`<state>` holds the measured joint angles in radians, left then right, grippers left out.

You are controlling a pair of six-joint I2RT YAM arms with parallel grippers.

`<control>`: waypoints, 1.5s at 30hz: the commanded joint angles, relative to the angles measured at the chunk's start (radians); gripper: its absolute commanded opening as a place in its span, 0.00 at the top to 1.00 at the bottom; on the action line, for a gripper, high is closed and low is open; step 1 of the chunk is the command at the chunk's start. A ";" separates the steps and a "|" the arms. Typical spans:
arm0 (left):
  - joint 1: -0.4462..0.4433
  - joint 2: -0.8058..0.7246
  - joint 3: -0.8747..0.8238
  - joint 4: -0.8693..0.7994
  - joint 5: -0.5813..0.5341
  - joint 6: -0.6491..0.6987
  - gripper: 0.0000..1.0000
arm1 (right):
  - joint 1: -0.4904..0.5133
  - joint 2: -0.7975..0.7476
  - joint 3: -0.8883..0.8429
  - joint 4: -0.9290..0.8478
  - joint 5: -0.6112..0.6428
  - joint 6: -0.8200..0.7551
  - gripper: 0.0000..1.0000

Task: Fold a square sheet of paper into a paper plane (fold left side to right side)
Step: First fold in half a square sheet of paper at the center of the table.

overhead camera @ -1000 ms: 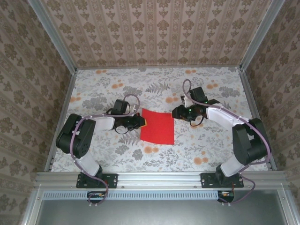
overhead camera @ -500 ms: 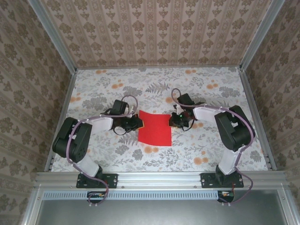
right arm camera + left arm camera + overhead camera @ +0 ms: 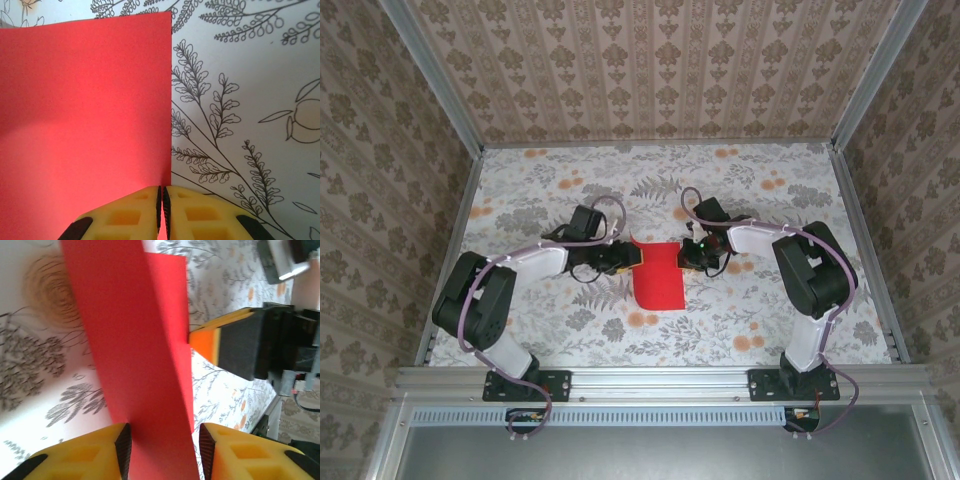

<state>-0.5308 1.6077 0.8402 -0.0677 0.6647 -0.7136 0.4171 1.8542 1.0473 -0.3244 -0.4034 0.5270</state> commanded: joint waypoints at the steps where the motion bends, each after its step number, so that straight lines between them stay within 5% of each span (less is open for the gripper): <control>1: -0.022 -0.004 0.045 -0.002 0.025 0.007 0.49 | 0.008 0.030 0.002 -0.056 0.039 -0.014 0.86; 9: -0.064 0.057 0.071 0.067 0.048 -0.023 0.33 | 0.006 0.001 -0.019 -0.018 0.013 -0.009 0.84; 17: -0.081 0.101 0.084 0.103 0.061 -0.042 0.31 | -0.035 -0.088 -0.064 0.071 -0.042 0.025 0.82; 26: -0.084 0.112 0.086 0.086 0.038 -0.037 0.52 | -0.067 -0.216 -0.158 0.273 -0.168 0.126 0.64; 33: -0.086 0.112 0.086 0.080 0.030 -0.033 0.64 | -0.050 -0.176 -0.185 0.418 -0.286 0.211 0.55; 41: -0.086 0.112 0.088 0.072 0.025 -0.031 0.72 | -0.015 -0.117 -0.158 0.431 -0.317 0.231 0.60; 45: -0.087 0.110 0.091 0.064 0.019 -0.029 0.73 | -0.010 -0.108 -0.145 0.409 -0.308 0.223 0.79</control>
<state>-0.6102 1.7092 0.8997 0.0135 0.6914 -0.7555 0.4023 1.7359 0.8745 0.0860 -0.6891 0.7483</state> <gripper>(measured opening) 0.276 0.257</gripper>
